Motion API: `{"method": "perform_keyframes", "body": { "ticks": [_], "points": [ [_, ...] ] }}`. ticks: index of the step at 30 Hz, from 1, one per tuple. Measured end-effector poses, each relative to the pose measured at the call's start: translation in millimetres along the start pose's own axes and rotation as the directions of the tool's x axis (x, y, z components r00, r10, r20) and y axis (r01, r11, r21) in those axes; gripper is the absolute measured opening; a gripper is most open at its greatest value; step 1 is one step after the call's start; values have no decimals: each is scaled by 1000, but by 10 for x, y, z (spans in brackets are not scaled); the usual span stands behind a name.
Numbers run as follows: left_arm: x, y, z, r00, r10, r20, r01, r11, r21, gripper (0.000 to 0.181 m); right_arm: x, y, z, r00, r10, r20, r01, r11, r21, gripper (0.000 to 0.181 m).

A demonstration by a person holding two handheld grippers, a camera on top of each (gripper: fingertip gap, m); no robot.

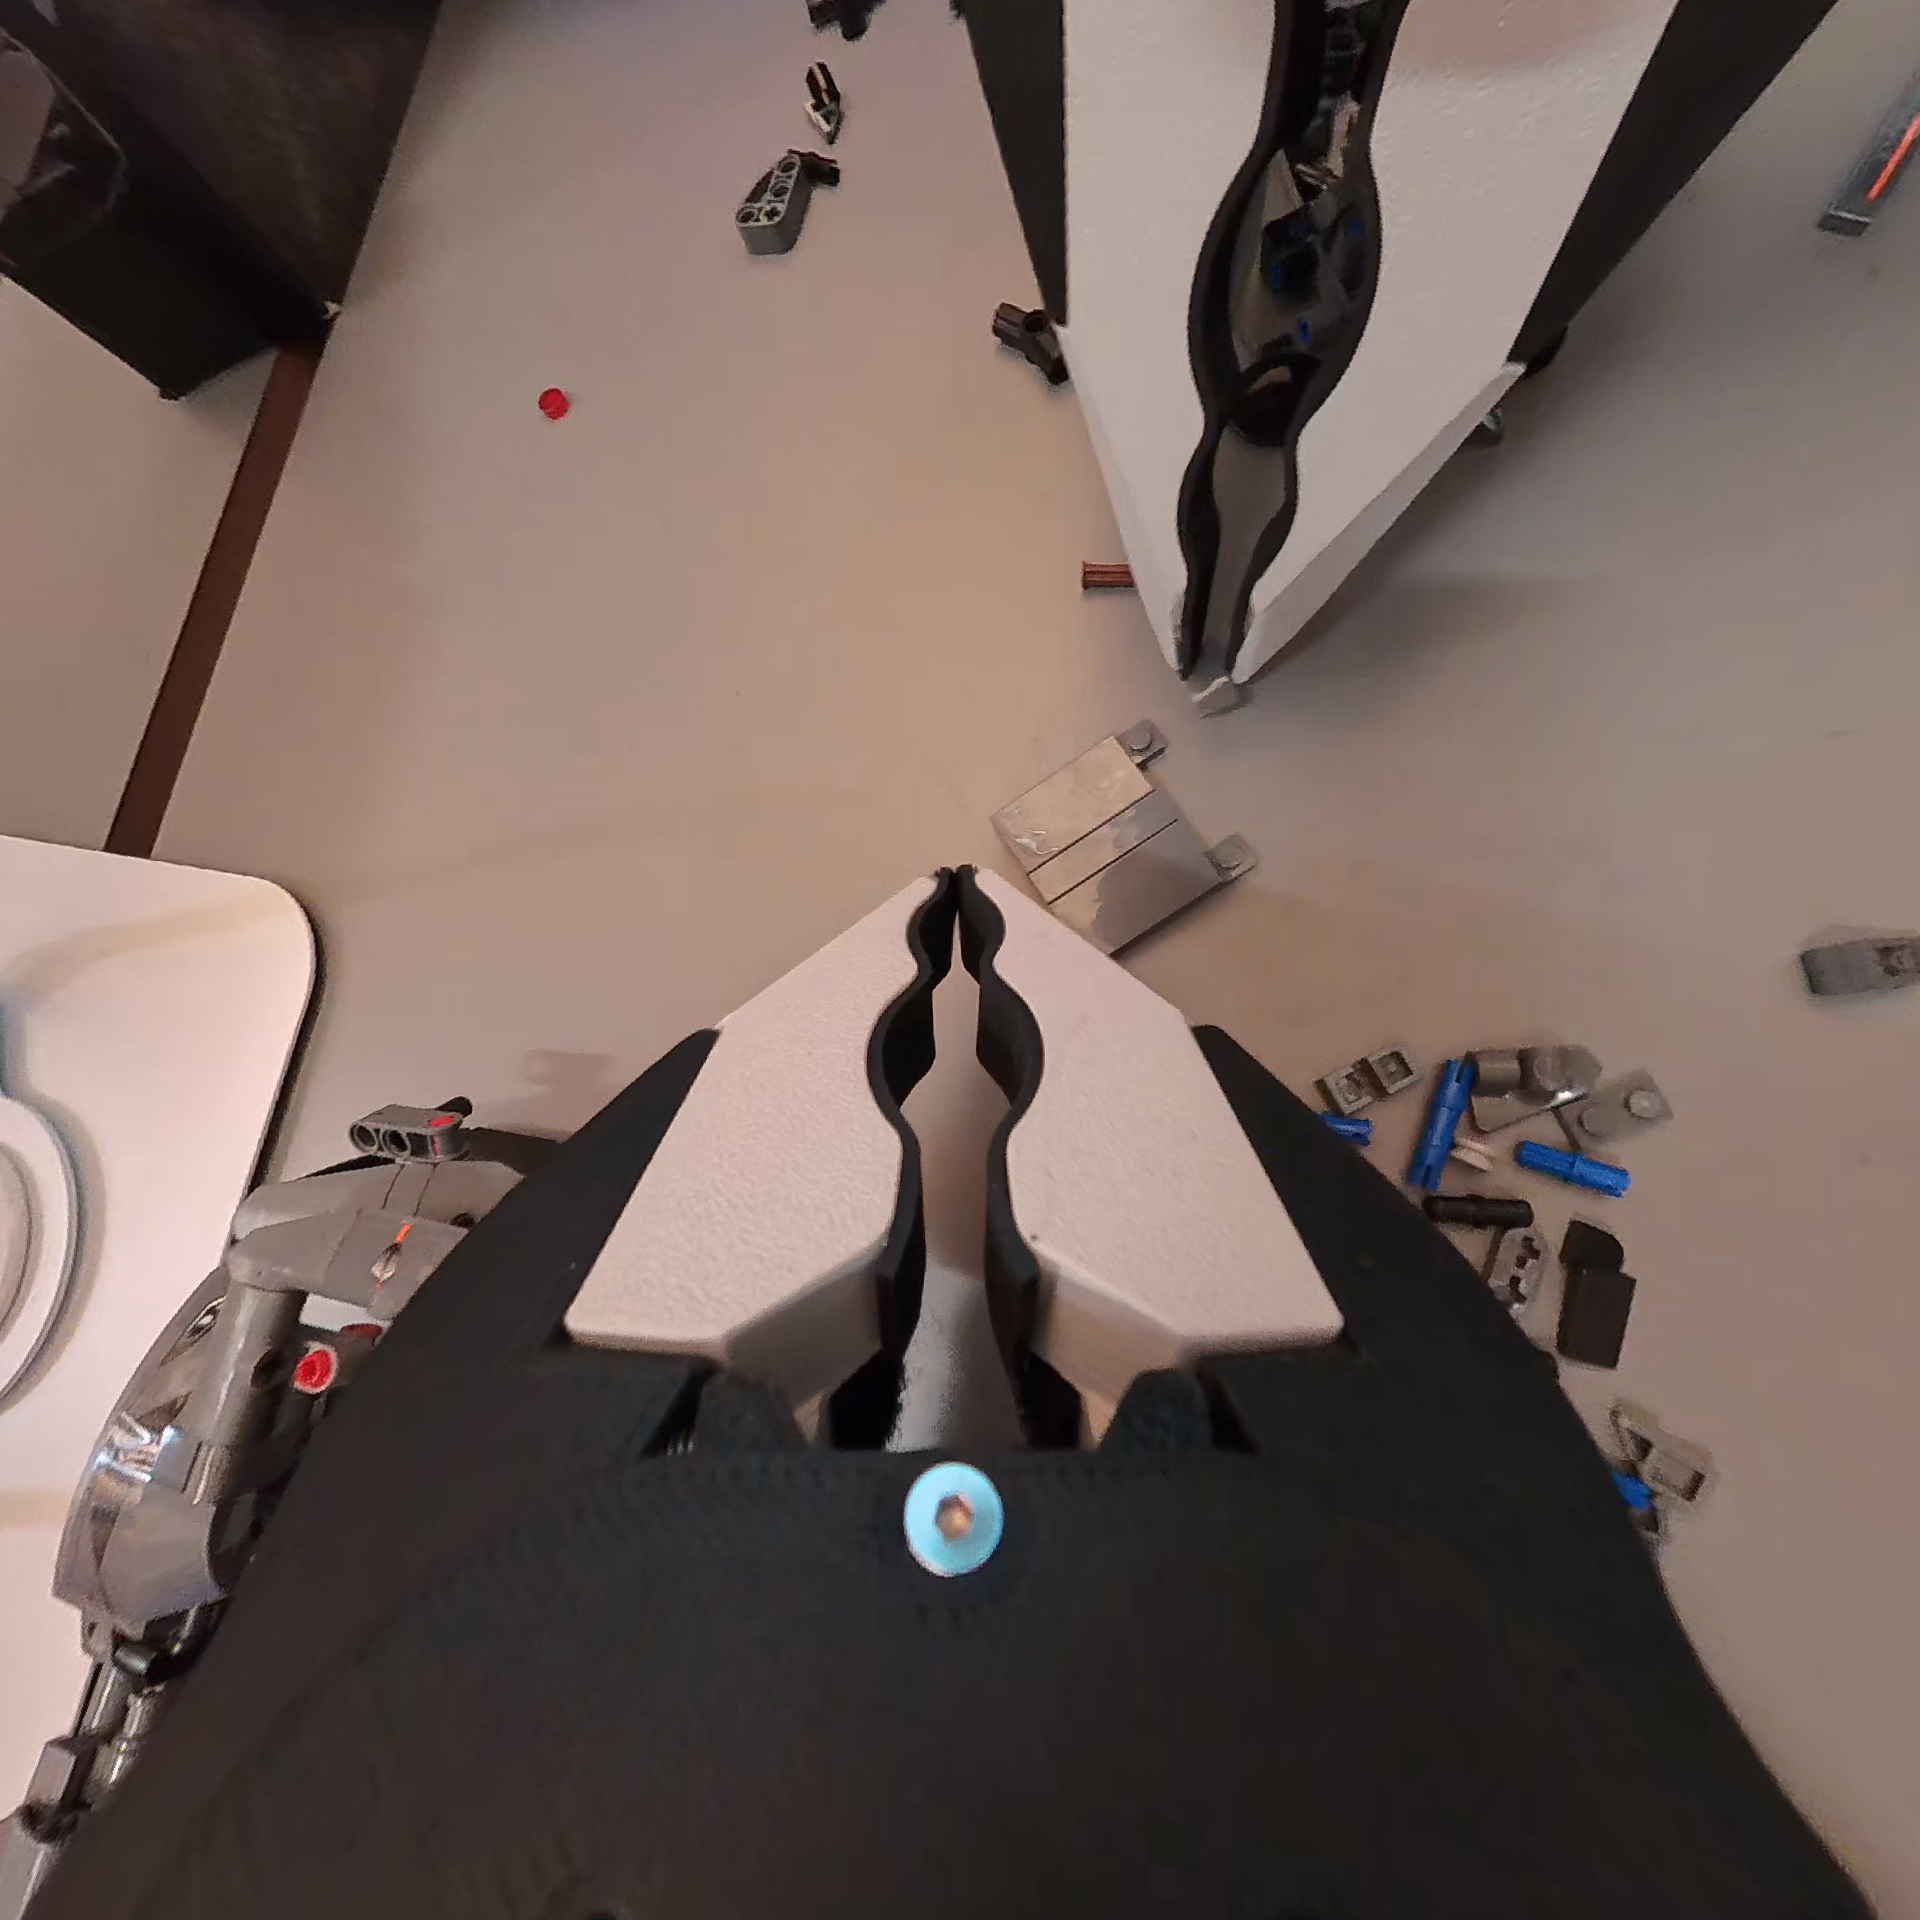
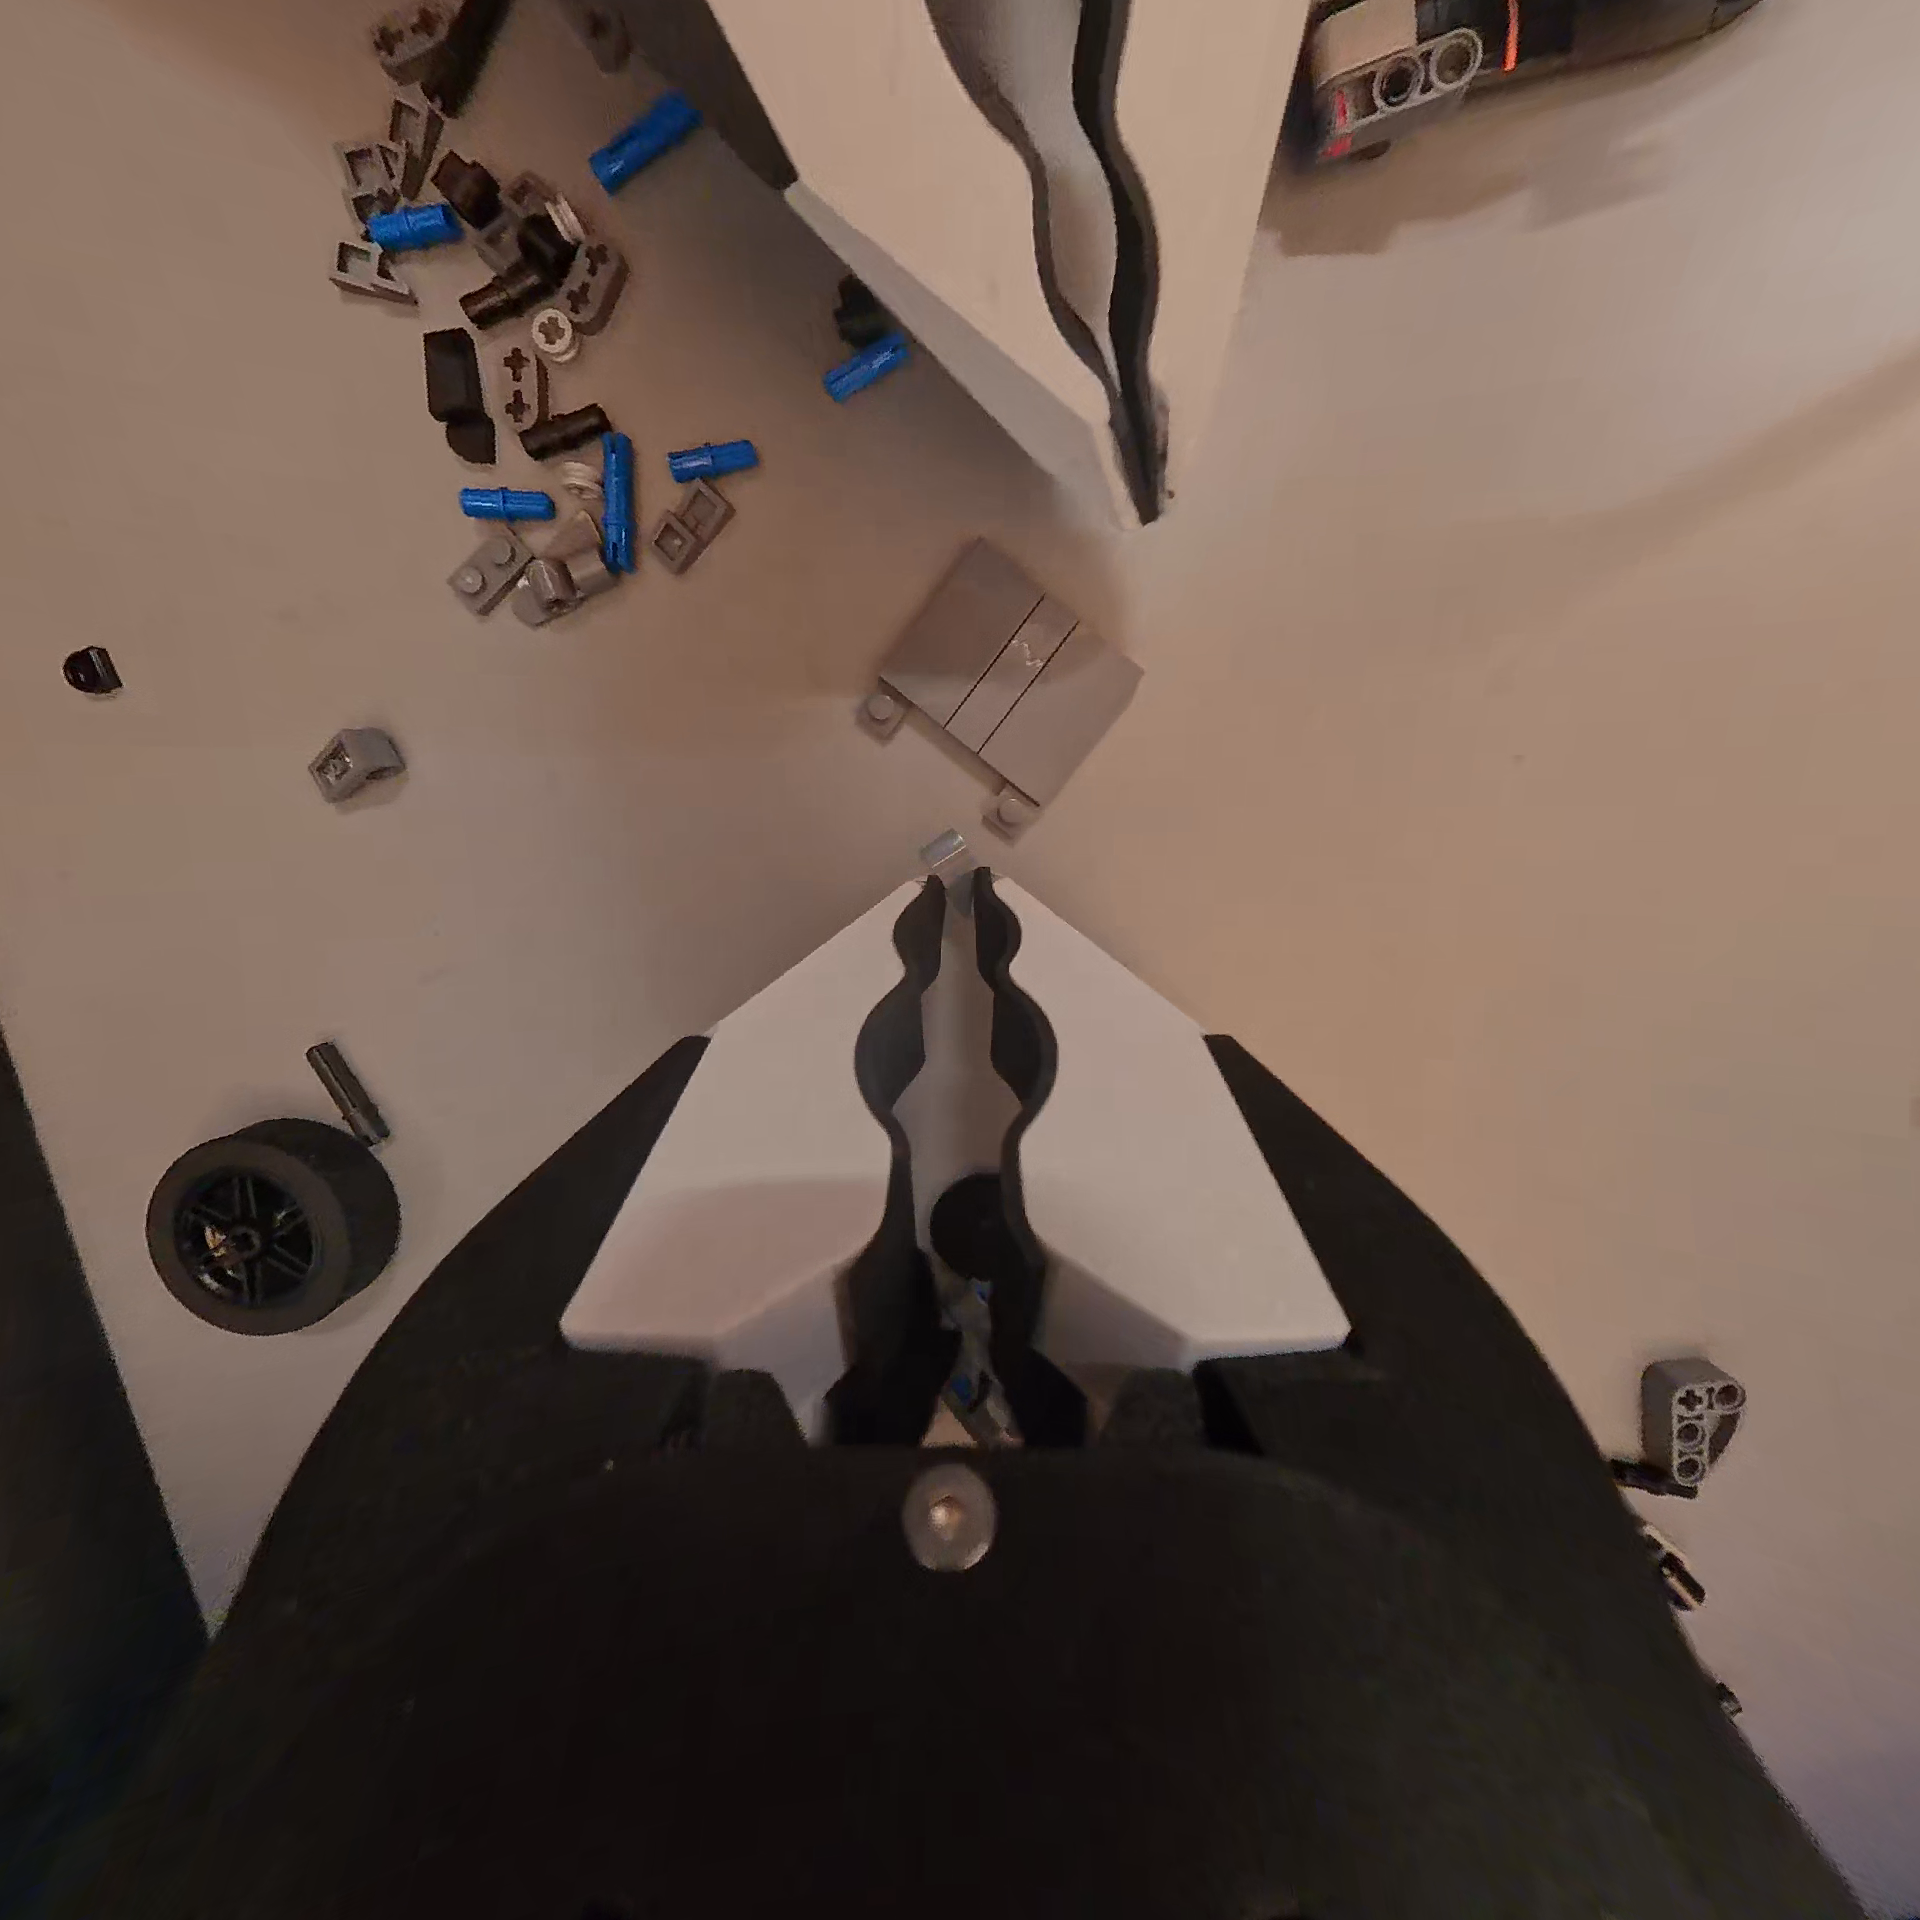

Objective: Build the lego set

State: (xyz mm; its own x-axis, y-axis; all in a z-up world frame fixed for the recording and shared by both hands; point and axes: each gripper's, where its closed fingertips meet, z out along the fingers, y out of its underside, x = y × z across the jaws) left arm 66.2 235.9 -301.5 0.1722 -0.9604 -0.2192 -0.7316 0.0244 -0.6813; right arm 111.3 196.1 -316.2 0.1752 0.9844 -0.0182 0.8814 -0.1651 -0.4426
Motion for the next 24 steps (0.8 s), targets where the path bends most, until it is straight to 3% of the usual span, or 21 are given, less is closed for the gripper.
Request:
{"method": "perform_keyframes", "body": {
  "ticks": [24],
  "points": [
    [137,123,130,999,16,-51,-21,996,-85,0,29,-67,39,1000,-17,-12,18,999,35,4]
  ]
}}
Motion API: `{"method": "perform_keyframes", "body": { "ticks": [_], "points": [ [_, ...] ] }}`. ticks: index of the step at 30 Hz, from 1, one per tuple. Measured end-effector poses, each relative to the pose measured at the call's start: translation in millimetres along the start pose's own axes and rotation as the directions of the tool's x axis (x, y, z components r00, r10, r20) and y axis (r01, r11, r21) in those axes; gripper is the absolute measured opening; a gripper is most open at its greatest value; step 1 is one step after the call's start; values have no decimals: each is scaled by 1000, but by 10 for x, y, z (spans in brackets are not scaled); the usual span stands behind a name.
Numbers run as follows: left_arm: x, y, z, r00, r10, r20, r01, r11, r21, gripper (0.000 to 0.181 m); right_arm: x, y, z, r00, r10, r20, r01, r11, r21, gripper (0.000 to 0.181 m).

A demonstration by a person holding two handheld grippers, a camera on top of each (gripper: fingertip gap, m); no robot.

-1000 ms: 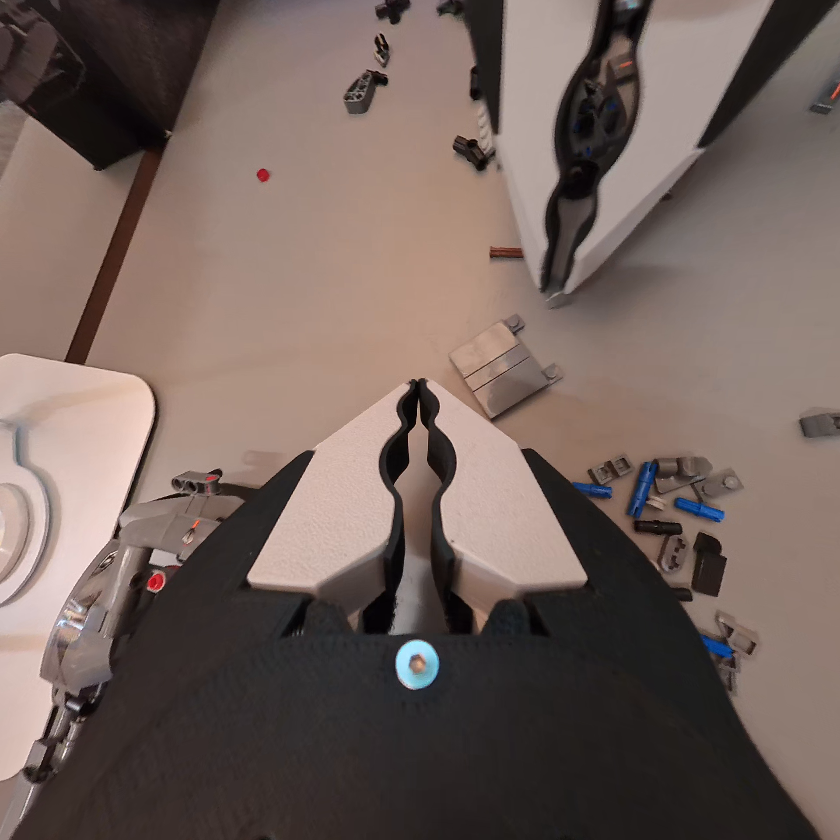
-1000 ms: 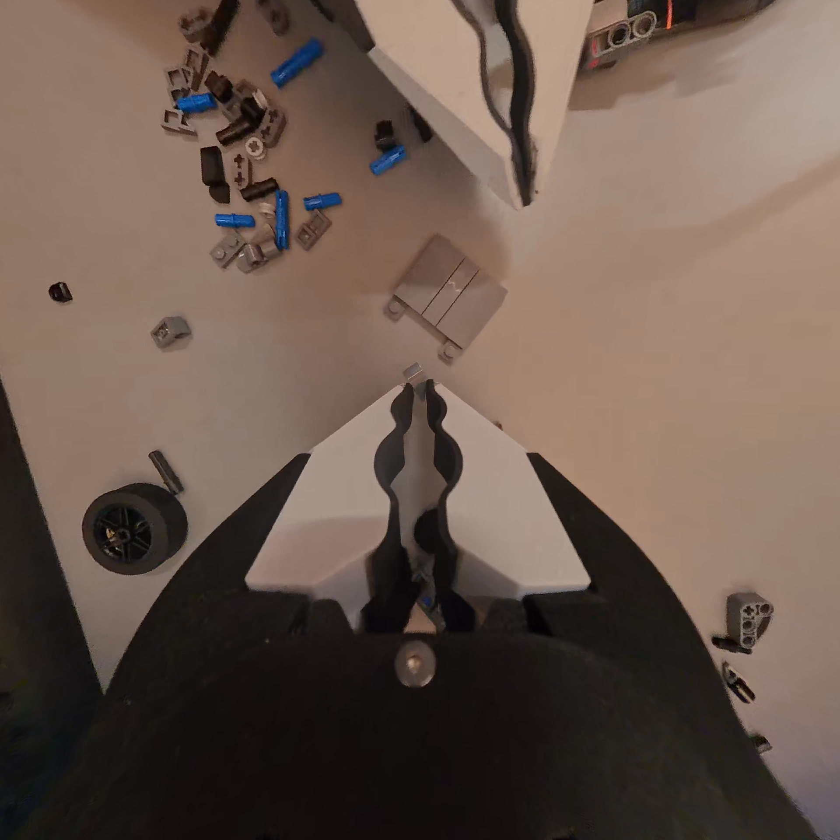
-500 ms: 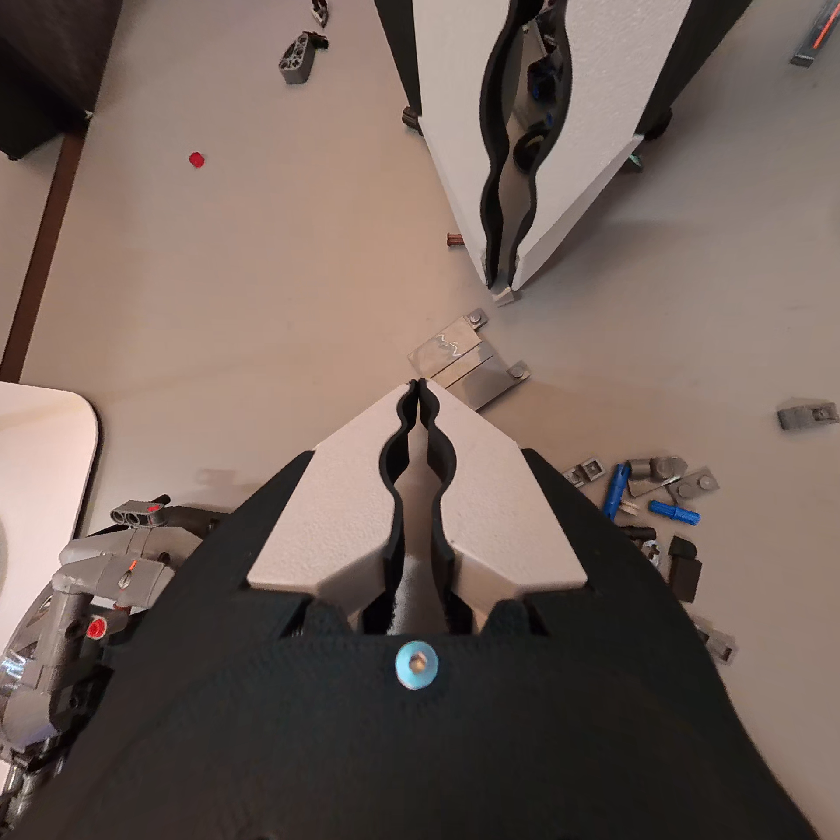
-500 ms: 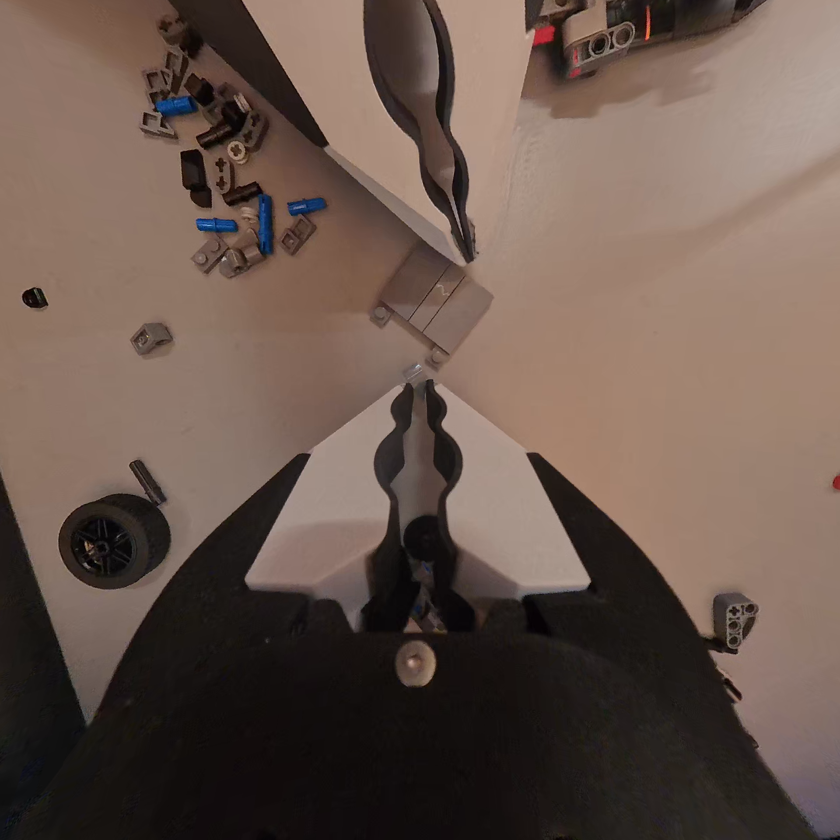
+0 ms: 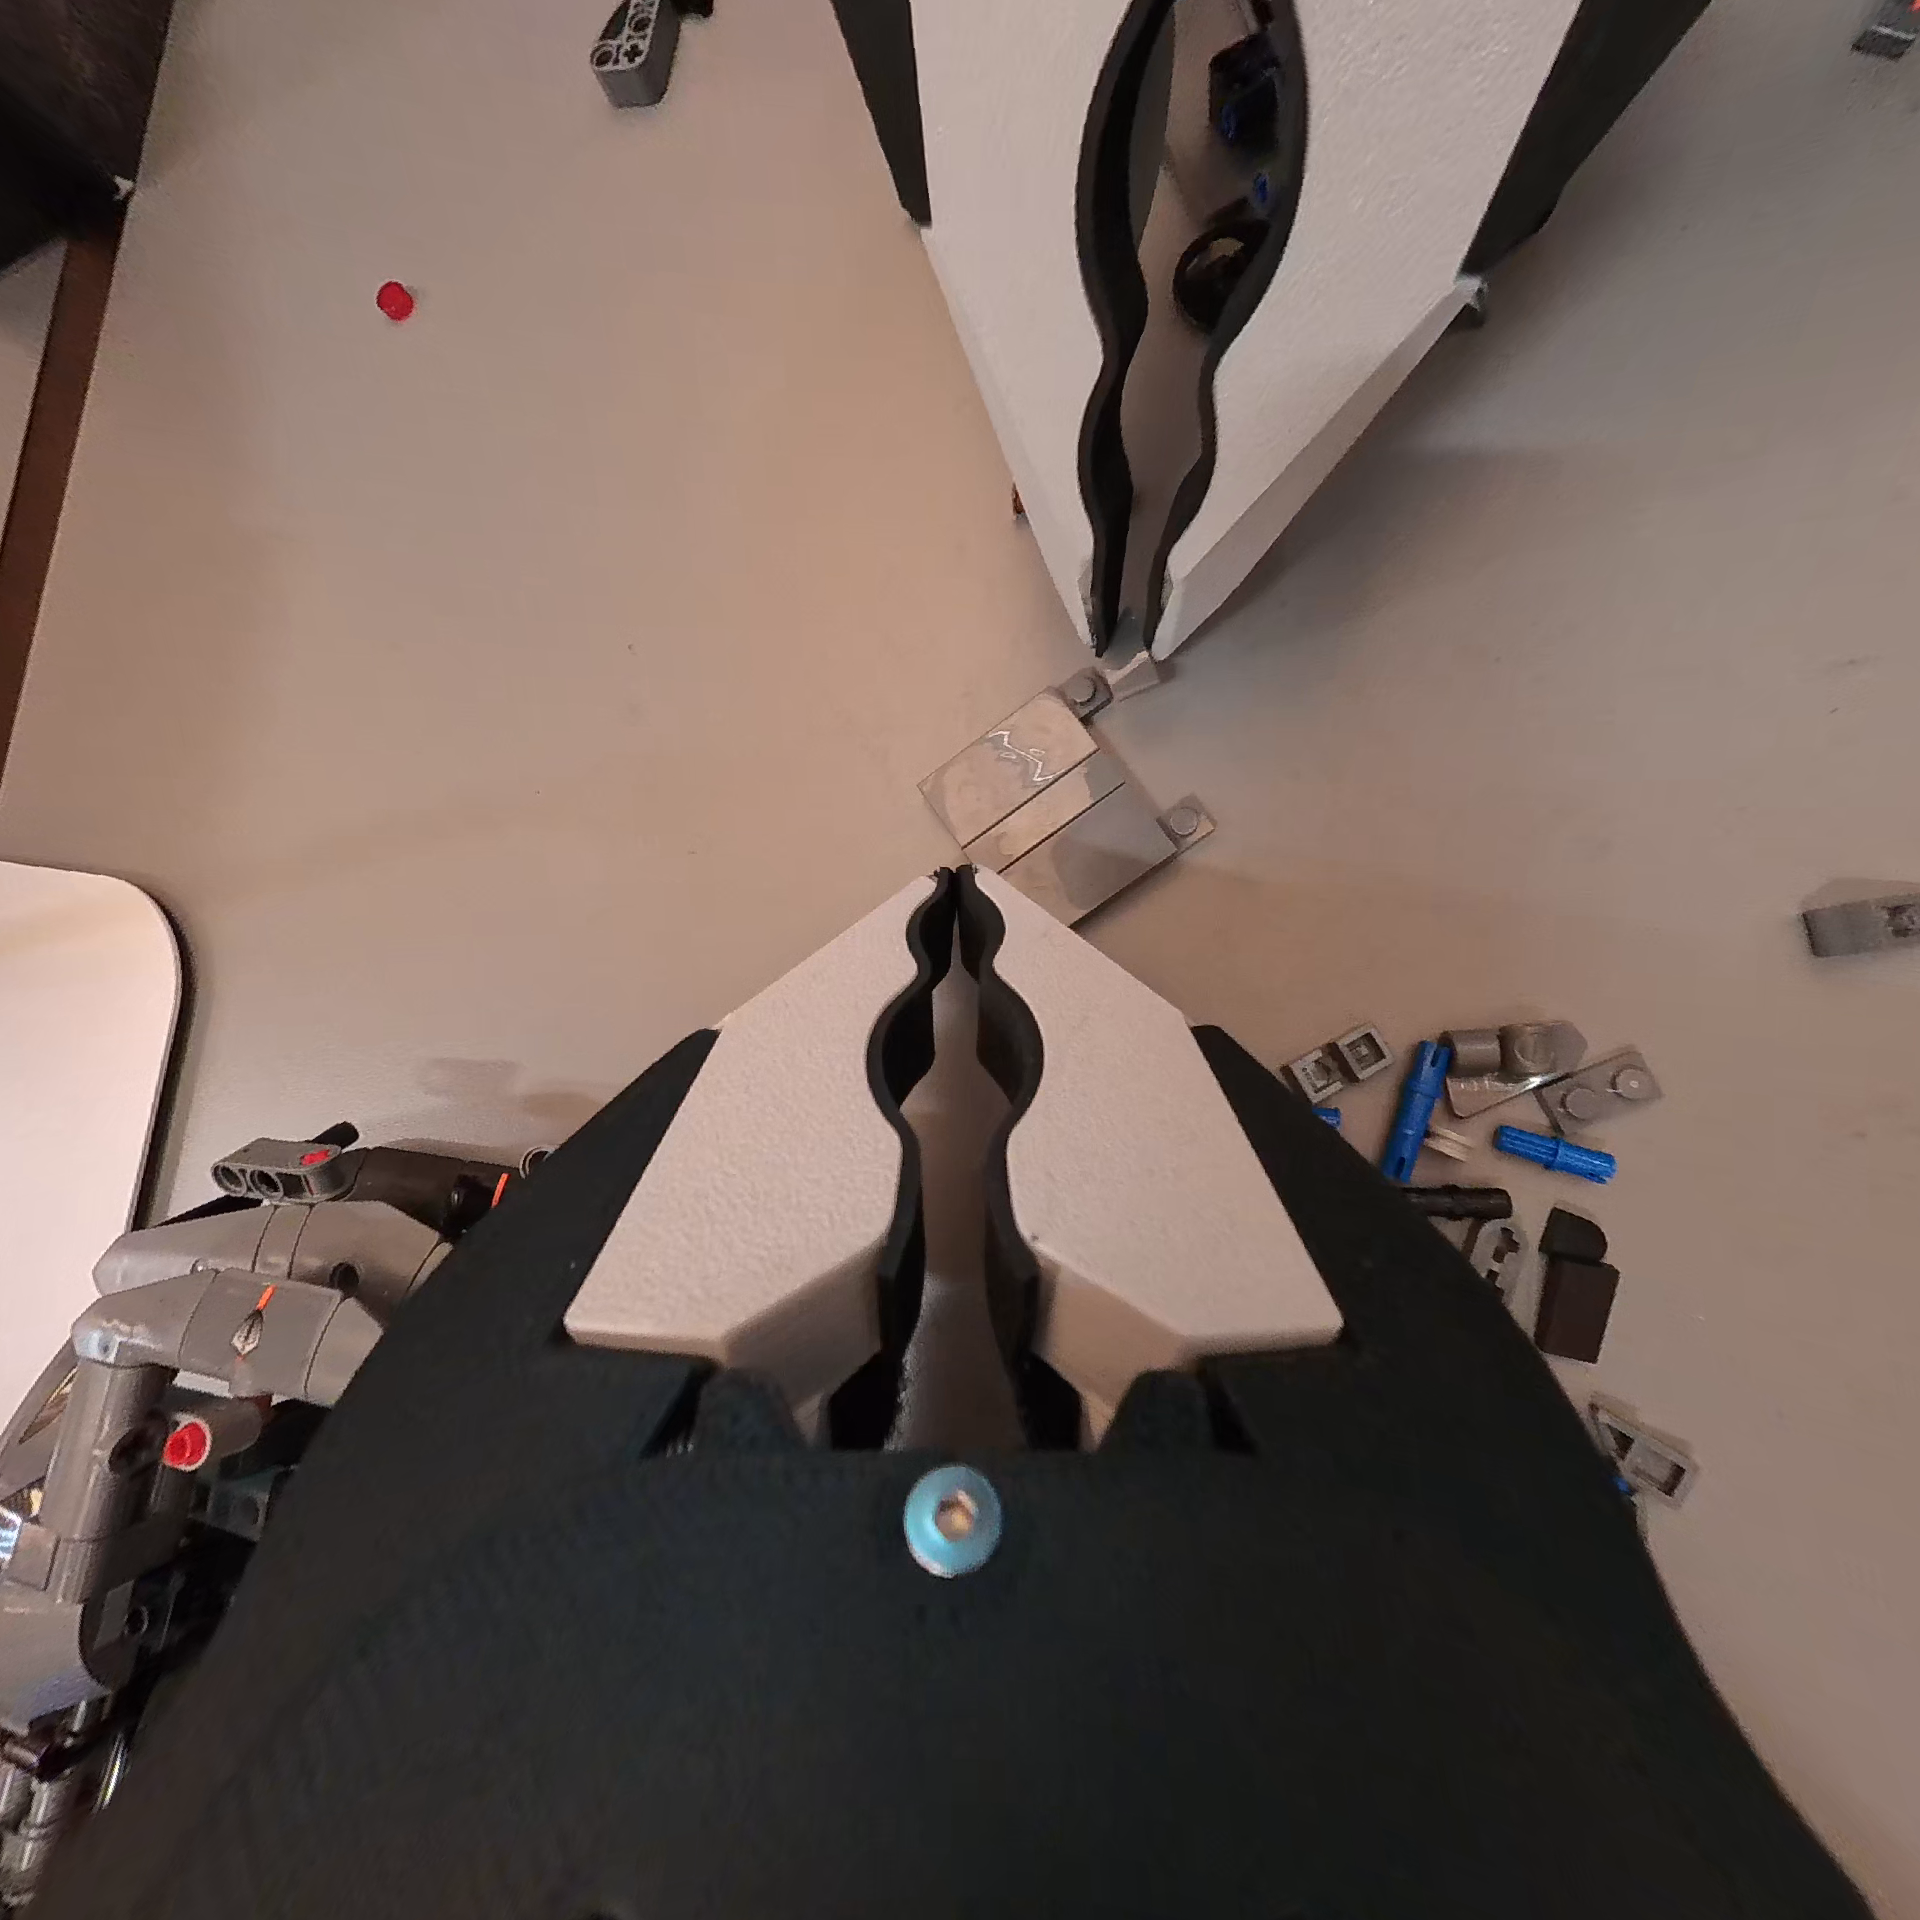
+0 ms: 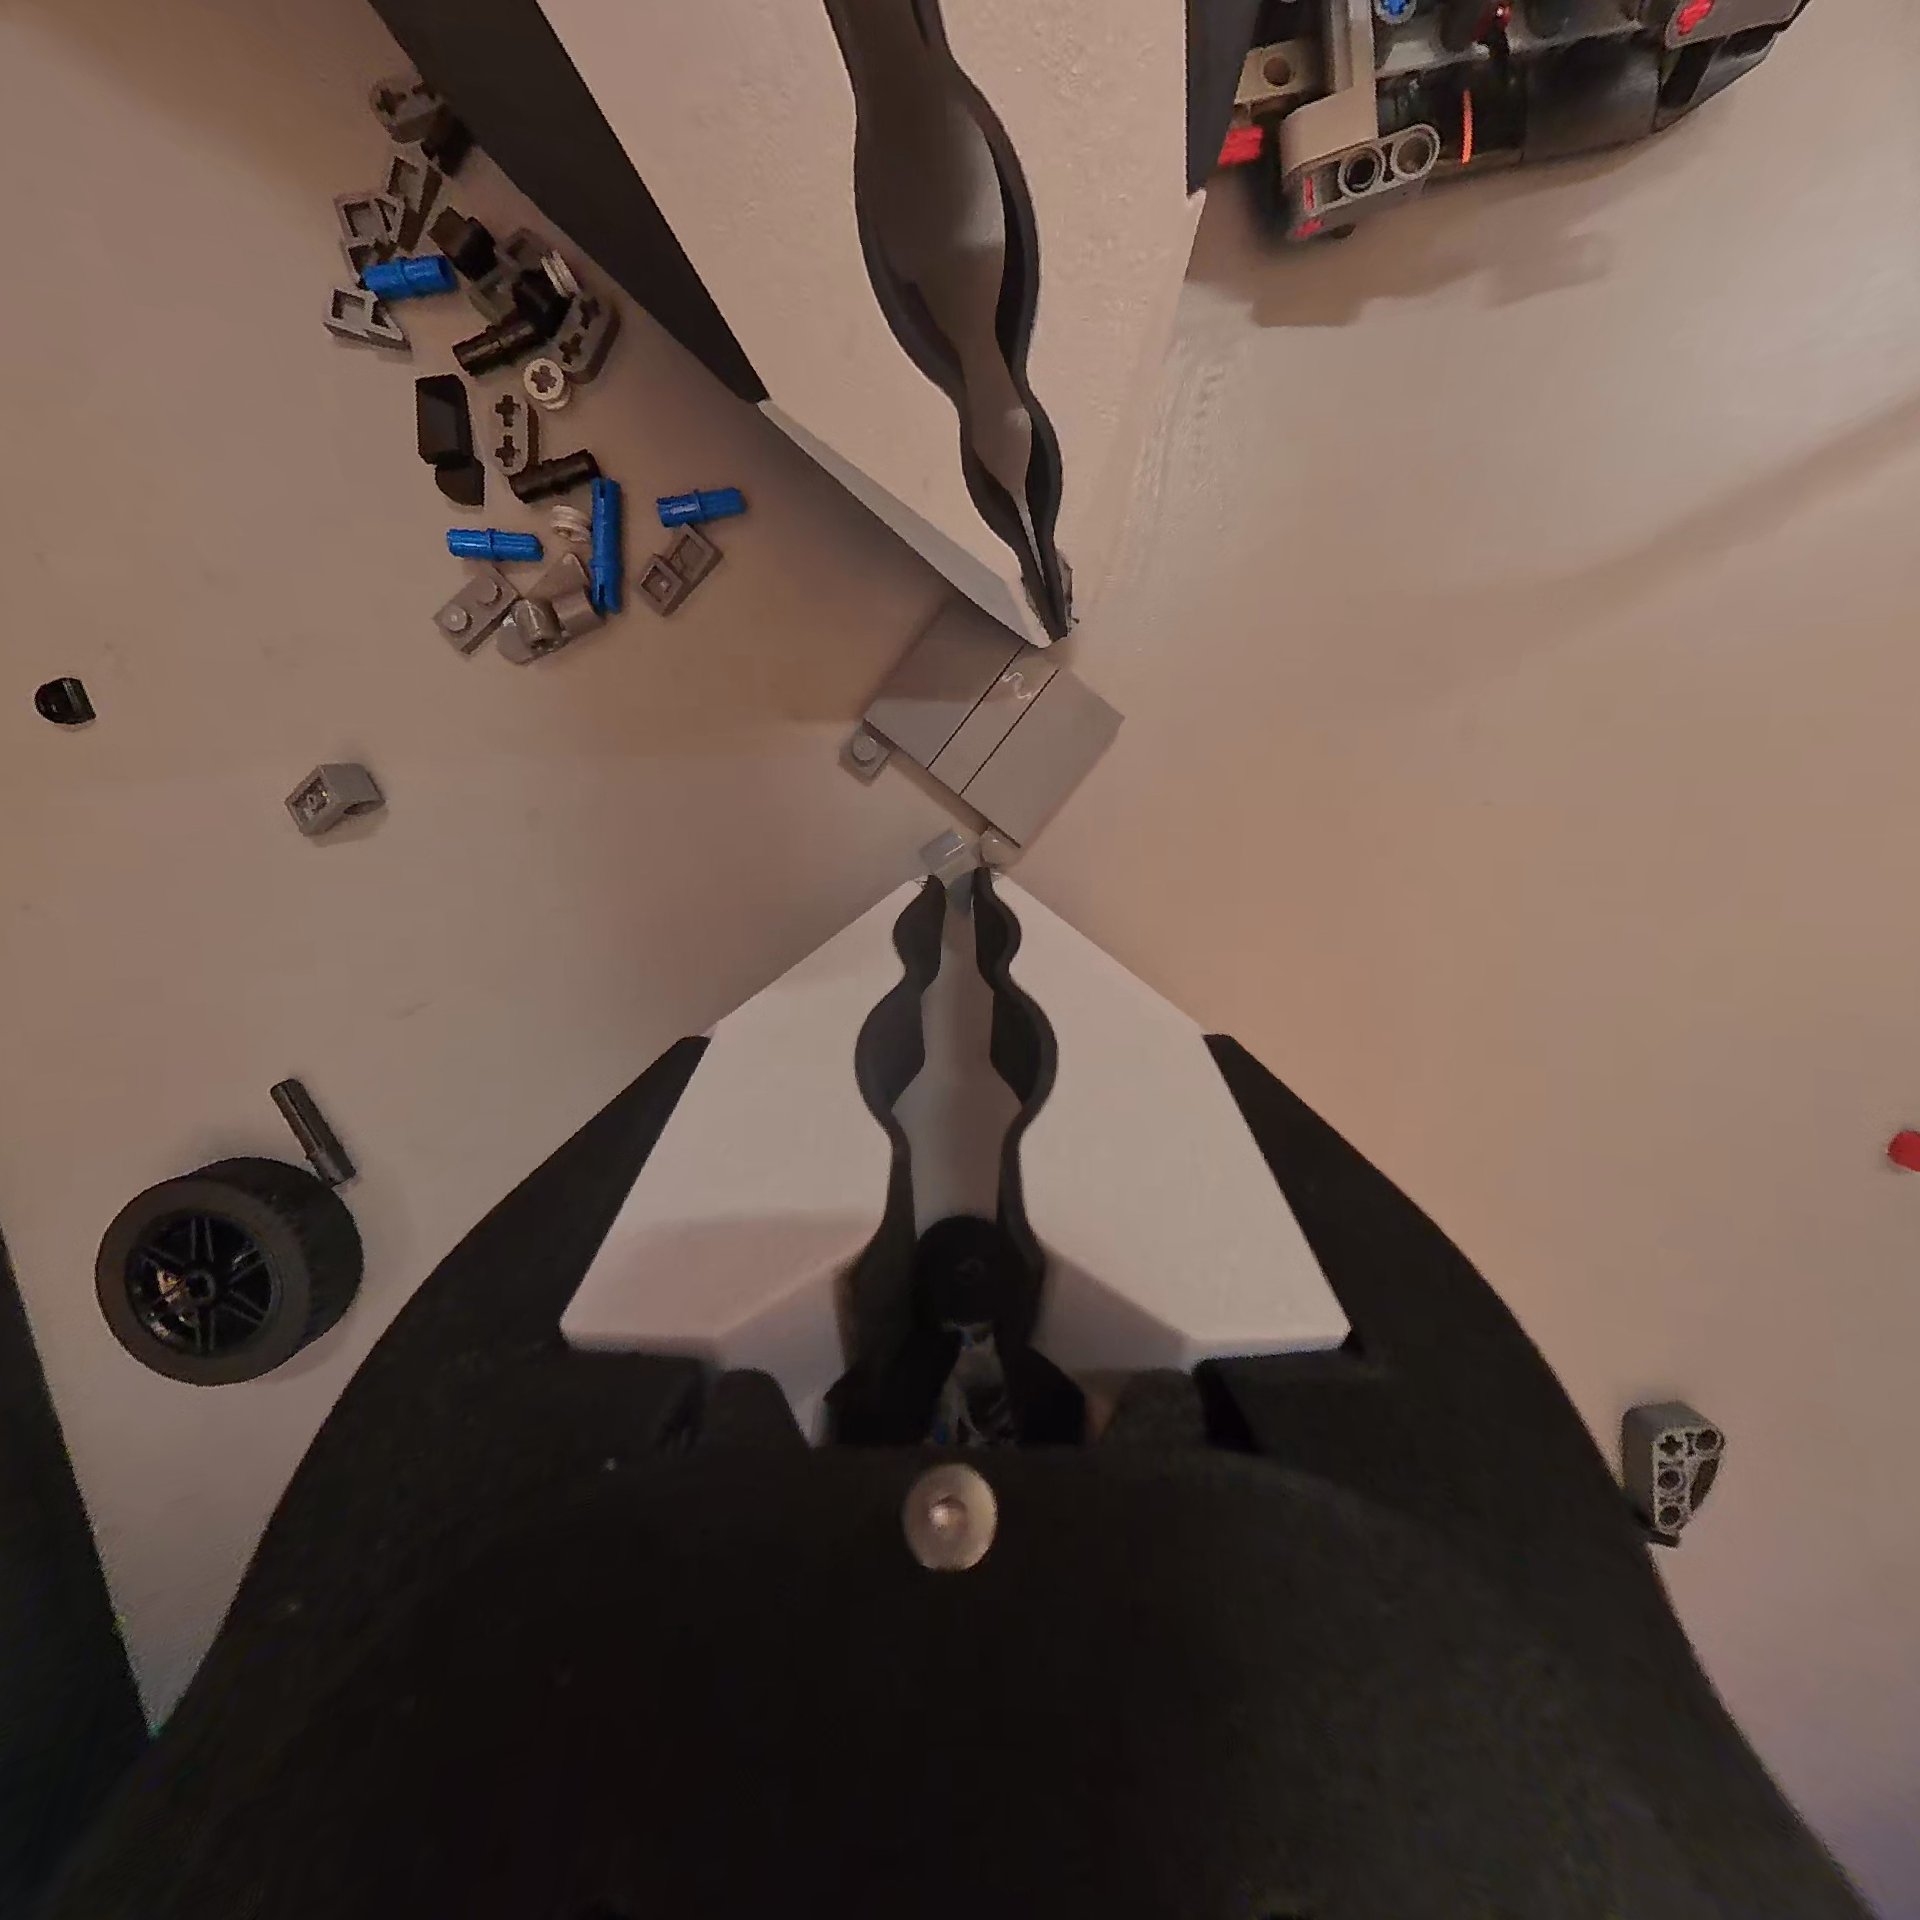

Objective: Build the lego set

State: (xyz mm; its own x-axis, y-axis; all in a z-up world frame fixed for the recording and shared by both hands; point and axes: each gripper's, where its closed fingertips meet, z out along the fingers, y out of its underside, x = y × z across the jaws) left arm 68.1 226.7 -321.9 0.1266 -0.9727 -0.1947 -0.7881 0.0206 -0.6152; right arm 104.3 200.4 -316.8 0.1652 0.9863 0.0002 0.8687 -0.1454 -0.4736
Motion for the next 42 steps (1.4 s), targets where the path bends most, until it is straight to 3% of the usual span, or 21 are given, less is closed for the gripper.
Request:
{"method": "perform_keyframes", "body": {
  "ticks": [22,27,31,33,36,42],
  "points": [
    [8,3,20,1000,3,-2,-3,1000,0,0,72,1,36,999,-39,-26,39,999,-4,3],
    [-2,-5,8,1000,1,2,-1,1000,4,0,69,-51,-32,987,132,93,-139,988,68,3],
    [-17,-12,-9,1000,0,6,0,1000,10,0,14,-226,-232,895,312,319,-380,907,180,3],
    [-15,-11,-10,1000,-3,4,3,1000,11,0,29,-257,-300,866,342,365,-432,878,204,3],
    [-1,-16,-6,1000,1,1,-1,1000,10,0,89,-120,-226,921,296,252,-341,927,158,3],
    [23,-46,1,1000,10,2,-10,1000,15,0,59,-15,-67,998,35,61,-39,996,74,3]
  ]
}}
